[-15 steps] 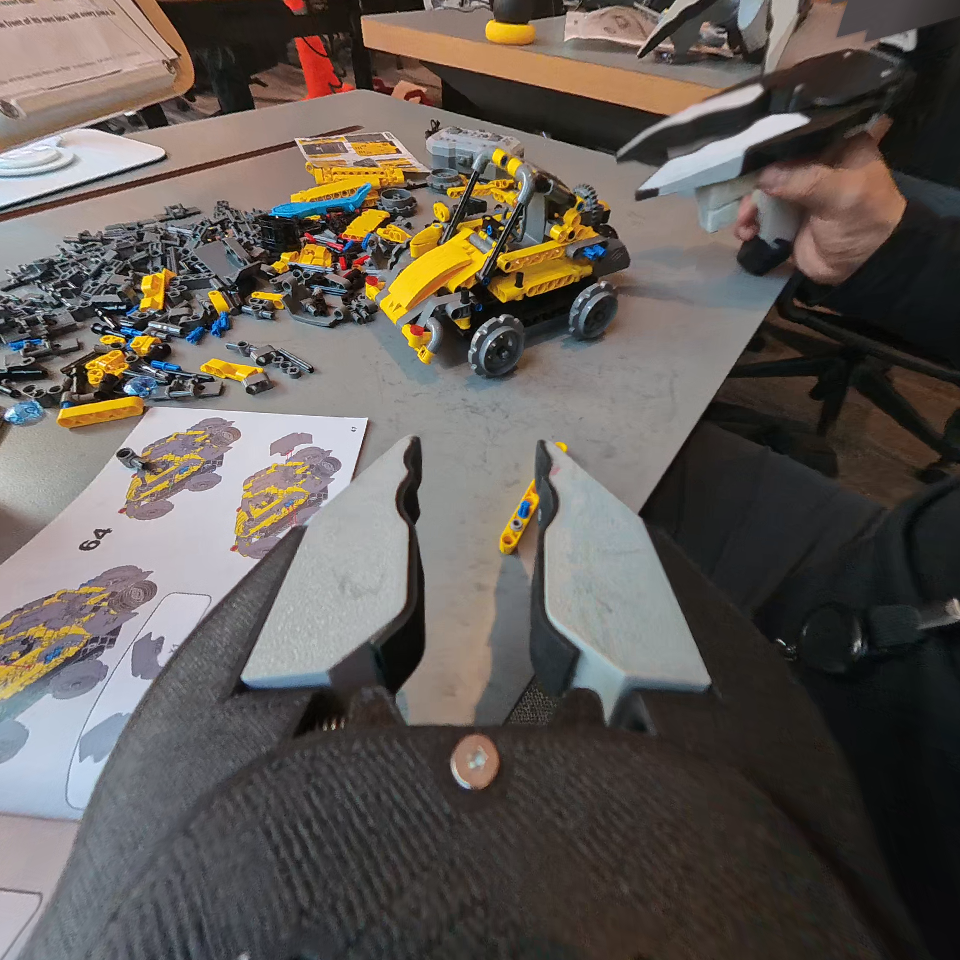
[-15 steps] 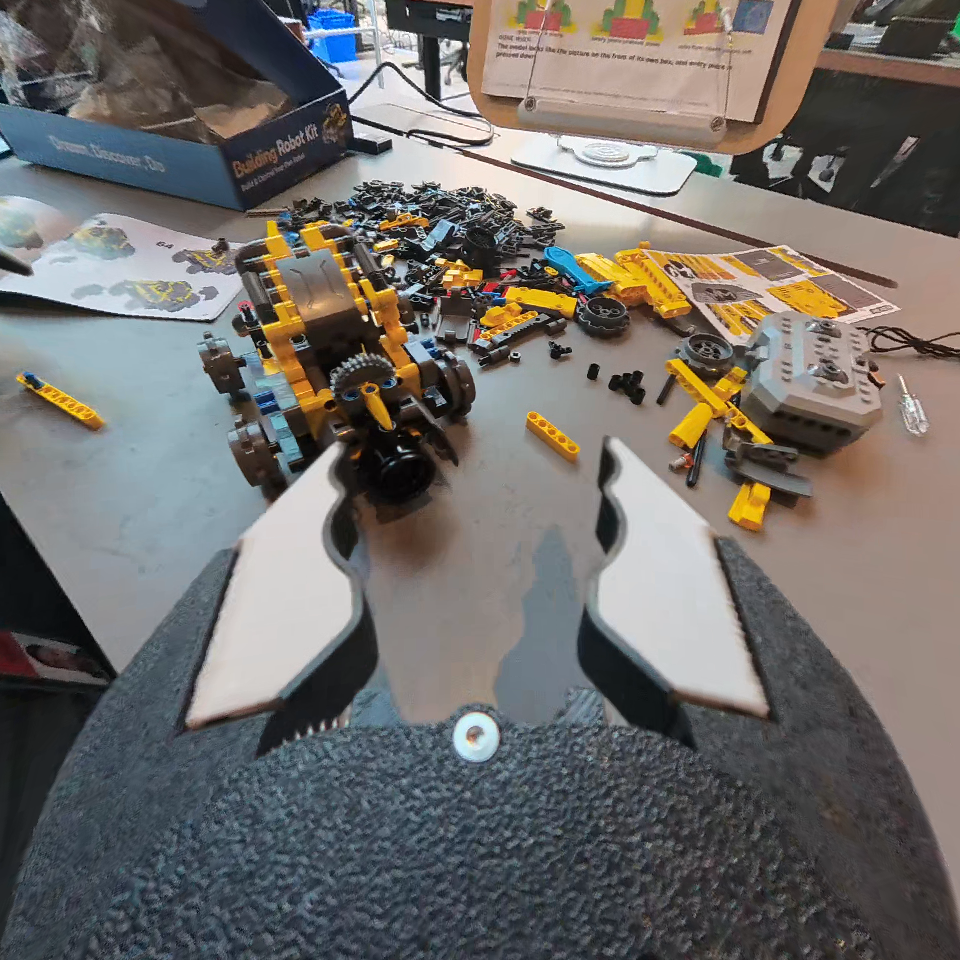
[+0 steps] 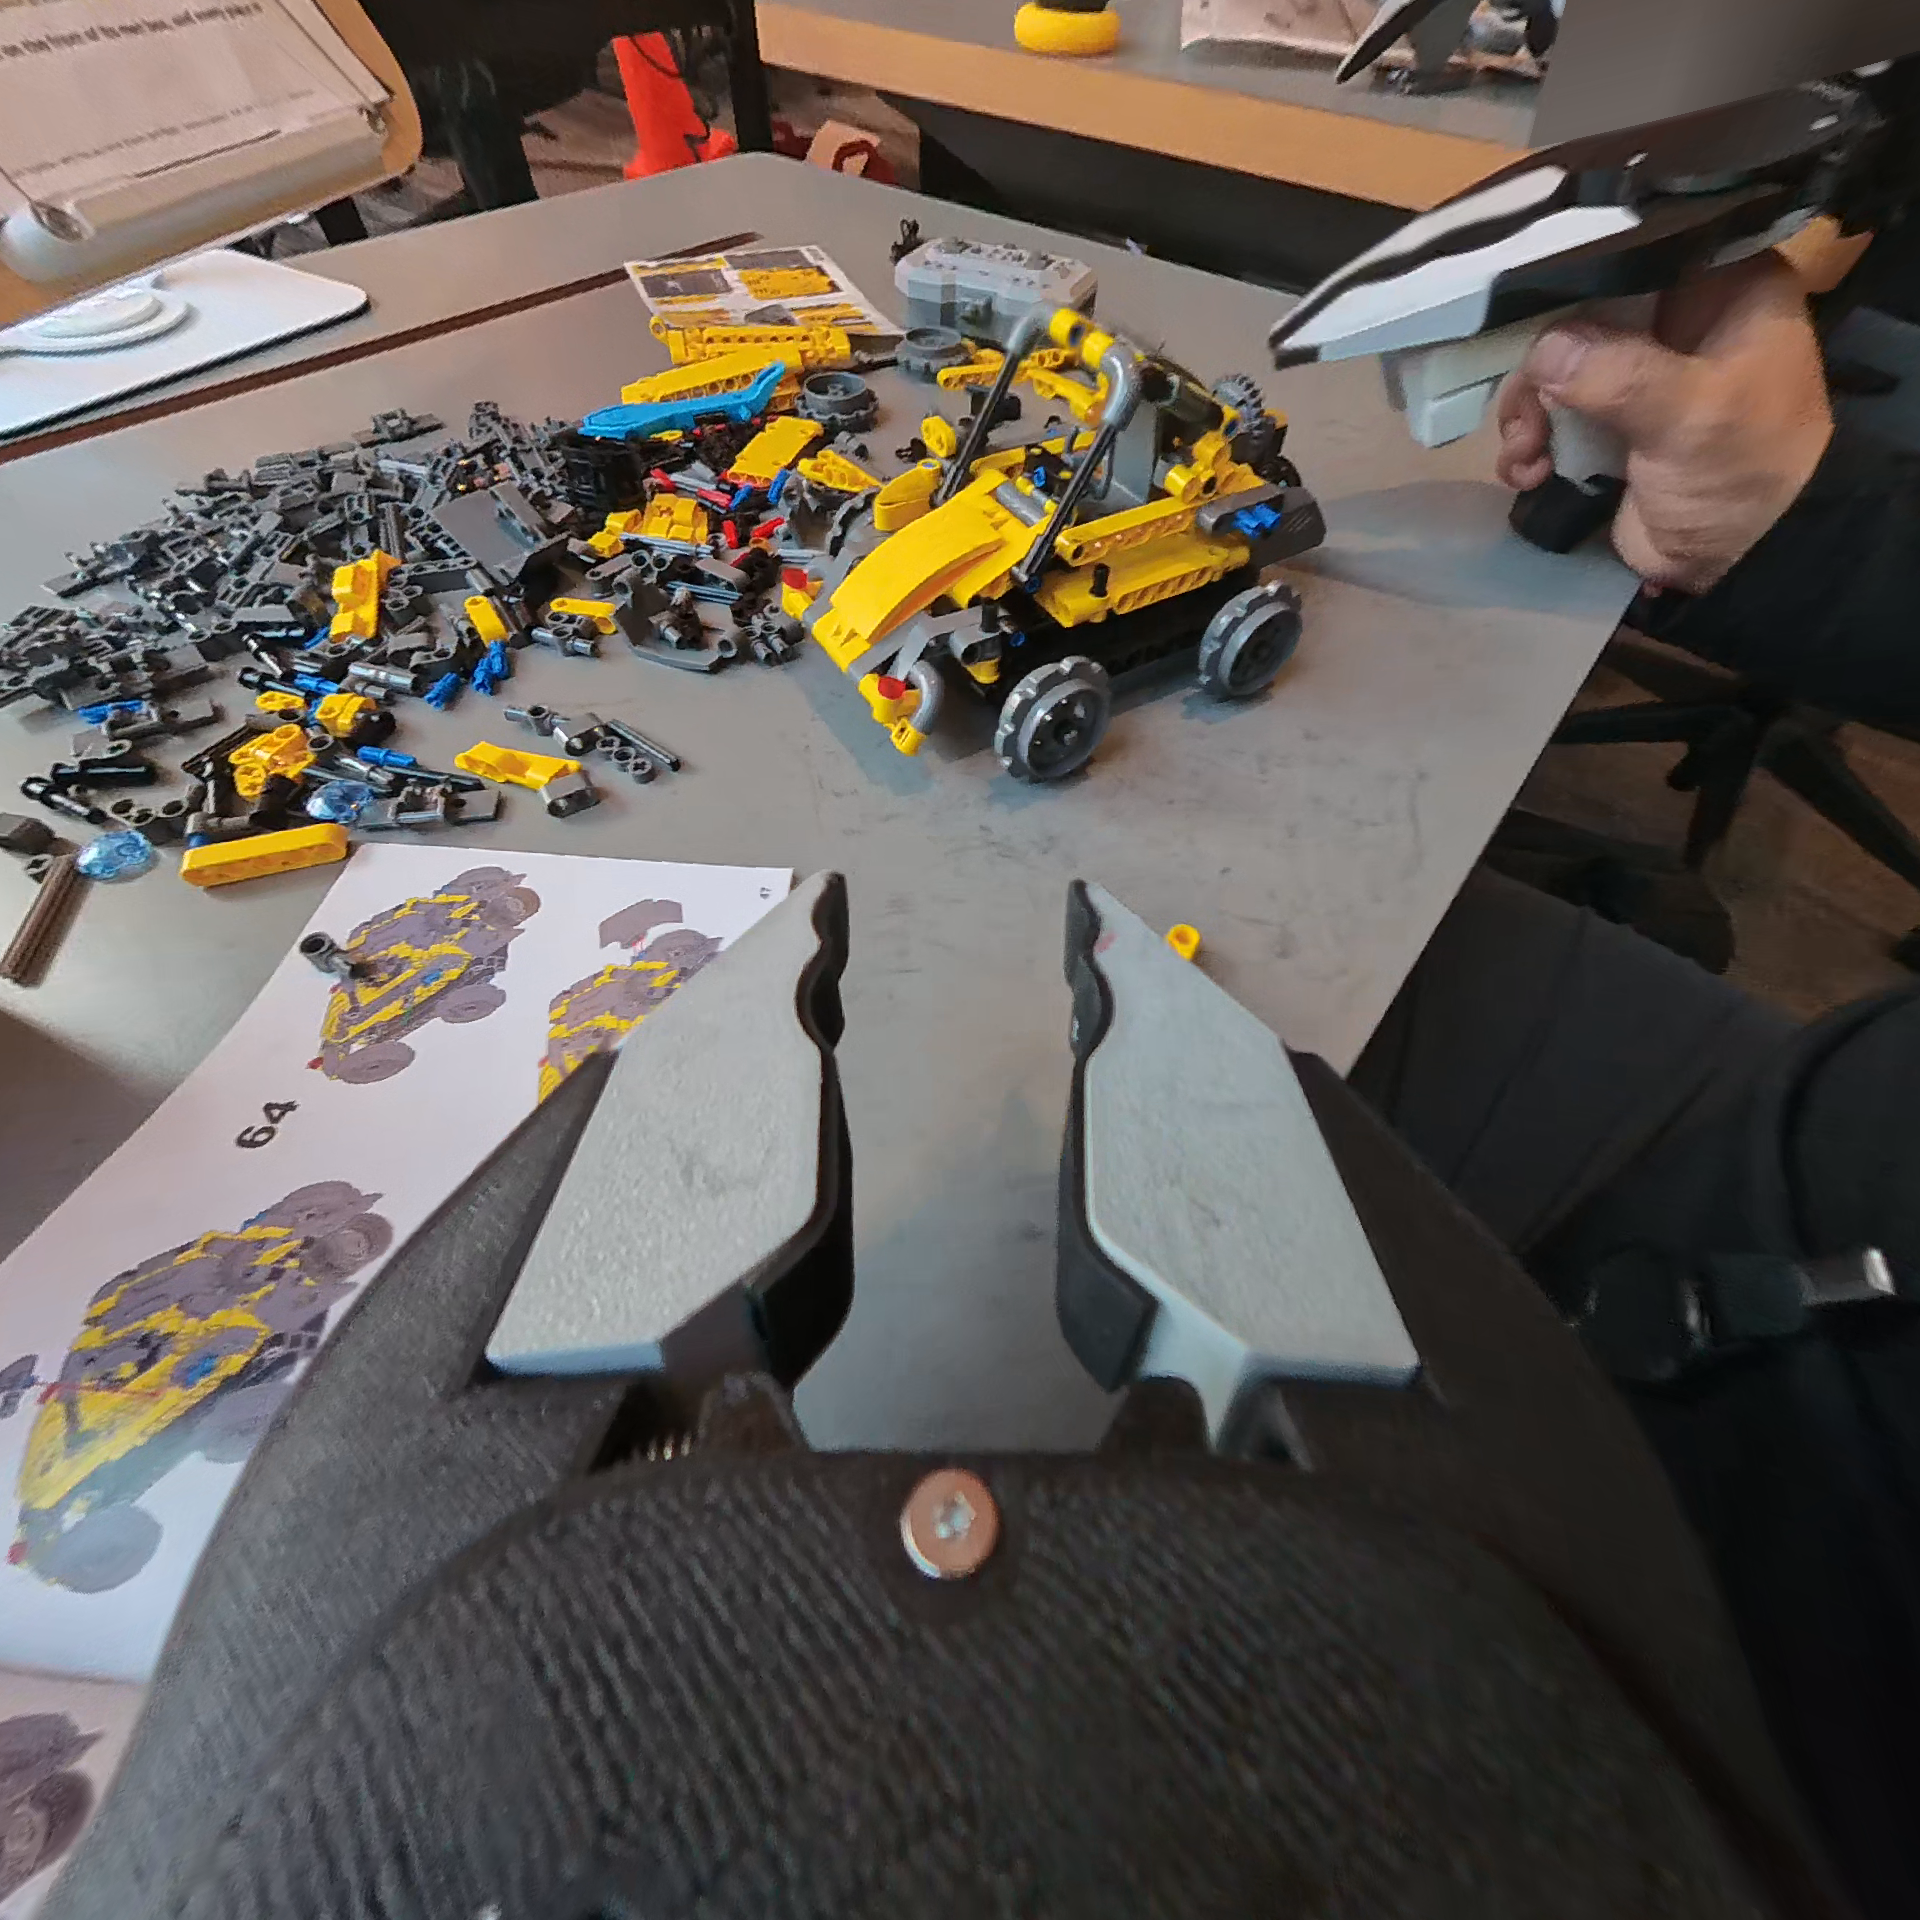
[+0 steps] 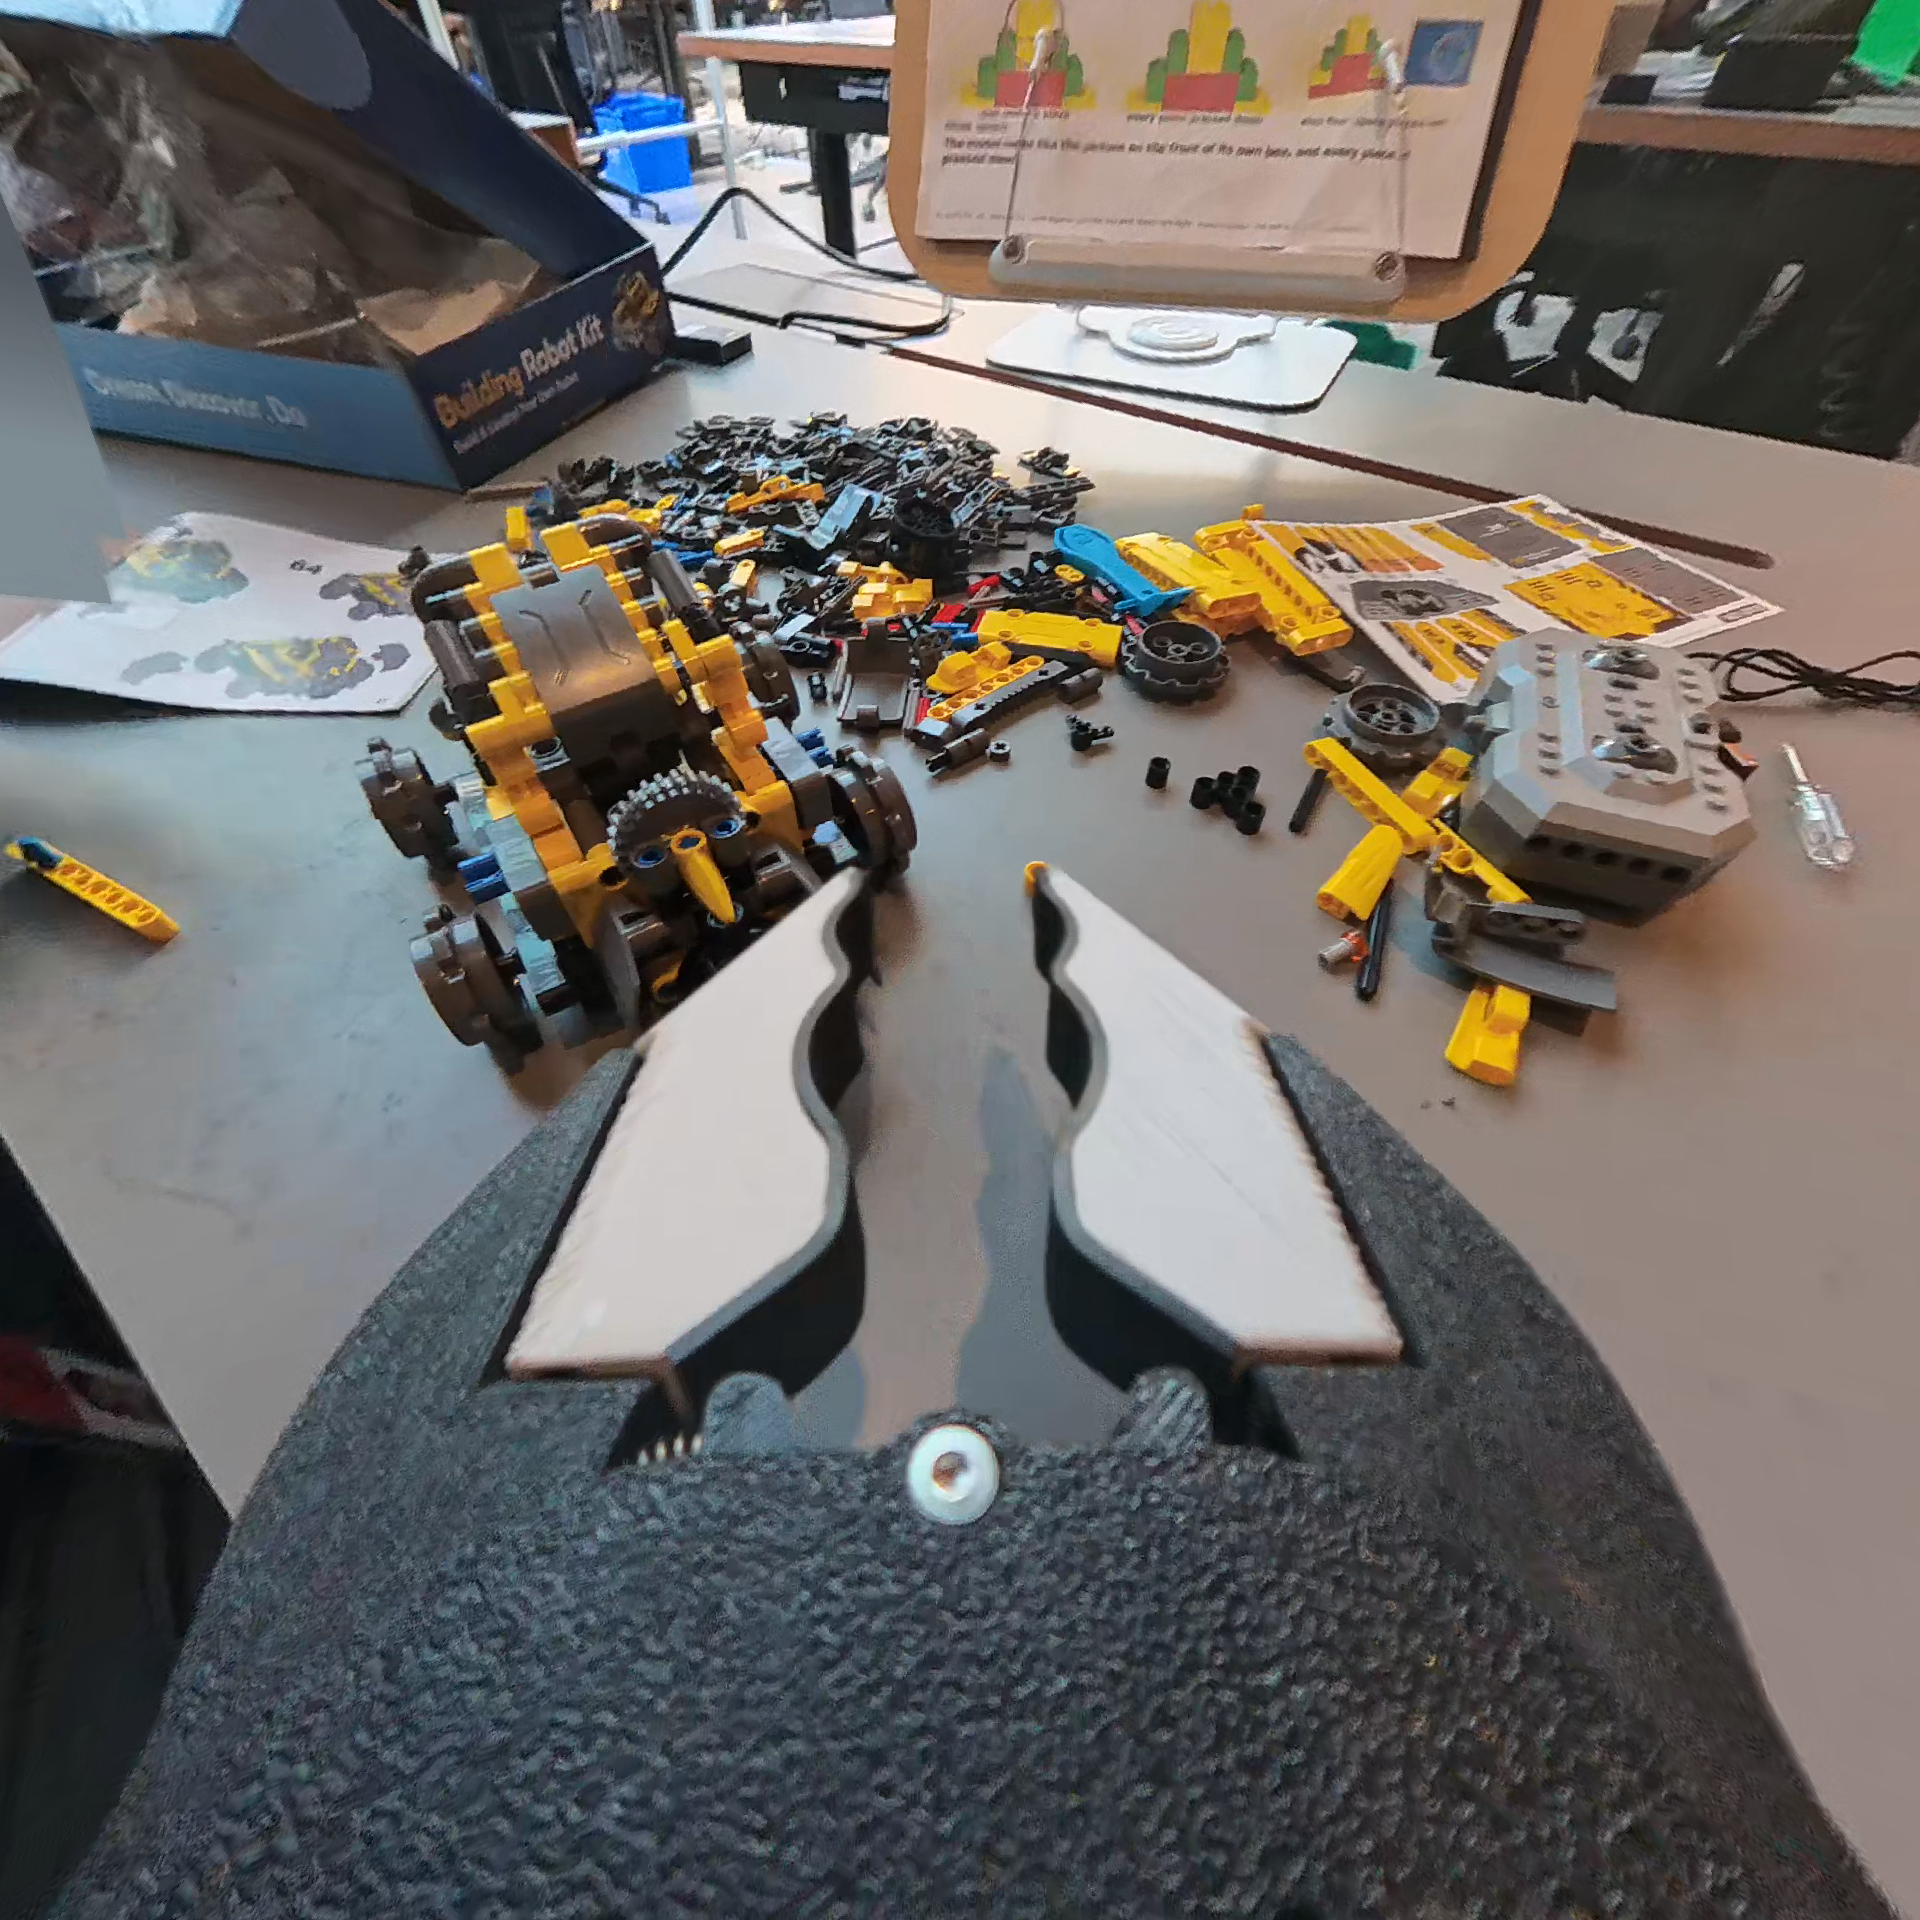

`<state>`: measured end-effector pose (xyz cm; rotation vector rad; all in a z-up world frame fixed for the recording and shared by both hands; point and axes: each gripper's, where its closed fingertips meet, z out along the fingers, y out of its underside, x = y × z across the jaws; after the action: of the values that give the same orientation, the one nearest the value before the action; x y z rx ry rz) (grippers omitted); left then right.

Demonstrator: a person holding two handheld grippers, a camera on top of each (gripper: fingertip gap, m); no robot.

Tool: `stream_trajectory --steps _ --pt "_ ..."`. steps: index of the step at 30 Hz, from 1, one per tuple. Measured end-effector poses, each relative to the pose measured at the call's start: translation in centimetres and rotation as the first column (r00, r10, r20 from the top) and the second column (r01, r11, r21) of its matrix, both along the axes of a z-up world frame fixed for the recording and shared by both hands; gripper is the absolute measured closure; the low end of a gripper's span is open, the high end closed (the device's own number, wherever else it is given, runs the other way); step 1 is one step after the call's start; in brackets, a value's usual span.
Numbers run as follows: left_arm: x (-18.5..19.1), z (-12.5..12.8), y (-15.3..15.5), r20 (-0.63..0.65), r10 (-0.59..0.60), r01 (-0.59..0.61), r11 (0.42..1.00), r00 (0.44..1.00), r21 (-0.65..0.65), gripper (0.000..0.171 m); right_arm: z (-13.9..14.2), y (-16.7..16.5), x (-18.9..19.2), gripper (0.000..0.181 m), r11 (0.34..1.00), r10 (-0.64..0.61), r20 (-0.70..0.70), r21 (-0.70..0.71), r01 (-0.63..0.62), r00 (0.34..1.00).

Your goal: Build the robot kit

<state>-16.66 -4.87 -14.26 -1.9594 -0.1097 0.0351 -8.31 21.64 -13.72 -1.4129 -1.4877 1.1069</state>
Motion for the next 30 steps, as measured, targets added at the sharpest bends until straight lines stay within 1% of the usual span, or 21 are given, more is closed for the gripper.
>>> stream_trajectory --steps 5,11,16,19,24,28,30 --pt "-0.6 0.6 -0.2 0.040 0.052 -0.052 0.998 0.998 -0.019 0.135 0.6 0.5 -0.1 0.146 0.999 -0.016 -0.041 -0.046 0.014 0.999" --pt "0.5 -0.3 0.4 0.109 0.106 -0.098 0.993 0.988 -0.071 0.136 1.0 0.3 0.0 0.143 1.000 -0.016 -0.070 -0.015 0.015 0.997" --pt "1.9 -1.2 0.7 0.062 0.133 -0.124 0.984 0.989 -0.129 0.136 1.5 0.1 0.3 0.134 1.000 0.006 -0.106 -0.028 -0.009 0.994" --pt "2.3 -1.3 0.9 0.022 0.128 -0.123 0.982 0.992 -0.143 0.135 2.1 0.0 0.7 0.133 0.999 0.020 -0.145 -0.038 -0.025 0.989" --pt "2.9 -0.5 1.2 0.015 0.128 -0.126 0.987 0.992 -0.098 0.135 2.6 -0.1 1.0 0.133 0.997 0.034 -0.179 -0.057 -0.045 0.983" --pt "3.8 -1.0 1.5 0.011 0.112 -0.110 0.989 0.994 -0.100 0.135 2.8 -0.1 1.1 0.133 0.997 0.039 -0.192 -0.064 -0.052 0.981" --pt "4.3 -1.2 1.5 0.001 0.101 -0.100 0.989 0.995 -0.109 0.135 2.8 -0.3 1.1 0.129 0.997 0.049 -0.190 -0.055 -0.060 0.981"
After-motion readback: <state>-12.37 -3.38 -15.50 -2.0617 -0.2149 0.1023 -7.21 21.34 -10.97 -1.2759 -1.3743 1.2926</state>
